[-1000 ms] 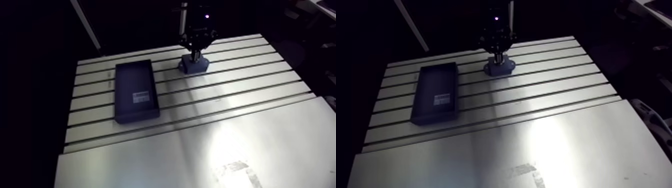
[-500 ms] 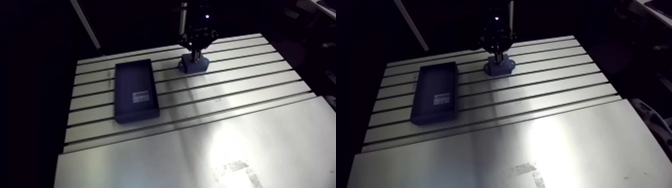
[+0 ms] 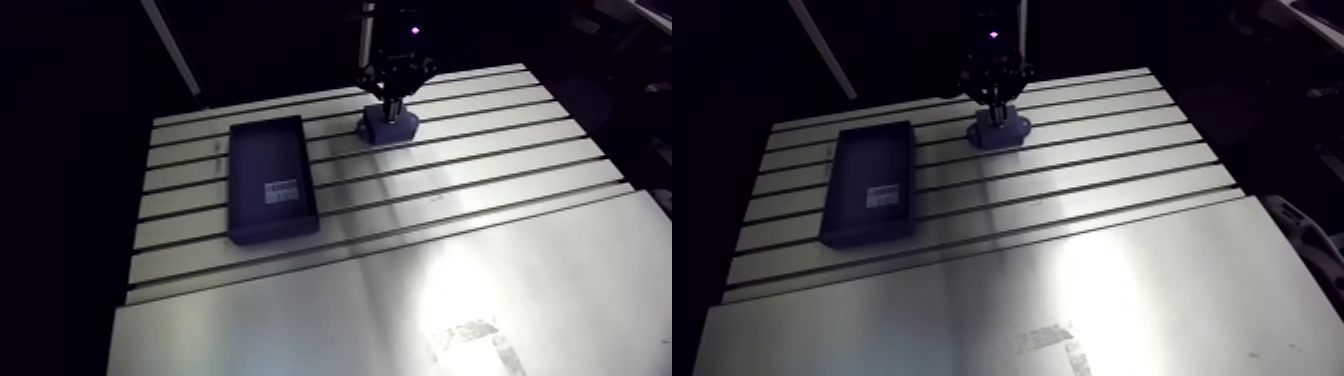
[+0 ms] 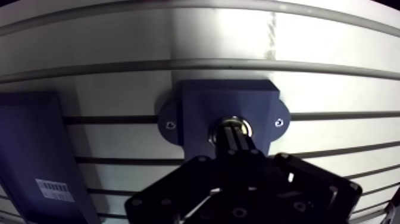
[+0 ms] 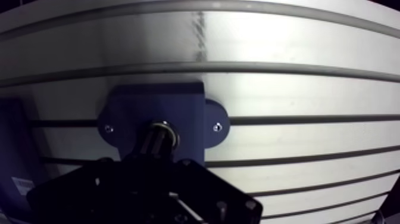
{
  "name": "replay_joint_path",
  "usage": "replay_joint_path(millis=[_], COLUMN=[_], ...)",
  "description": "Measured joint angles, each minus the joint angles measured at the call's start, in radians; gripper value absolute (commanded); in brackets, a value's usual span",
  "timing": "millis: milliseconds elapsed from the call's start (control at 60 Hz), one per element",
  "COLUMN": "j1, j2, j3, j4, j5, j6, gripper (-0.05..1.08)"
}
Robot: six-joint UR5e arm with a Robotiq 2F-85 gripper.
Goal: Pick up the bearing and press it into the housing until flush.
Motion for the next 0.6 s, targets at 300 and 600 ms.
replay_joint_path(millis=[300,600], j1=[0.000,0.000], j2=[0.002,0.002], j3=[-0.001,0.001], j4=[0.000,0.002], j5=[0.000,0.001], j6=[-0.001,-0.002], gripper=[0.94,0.94])
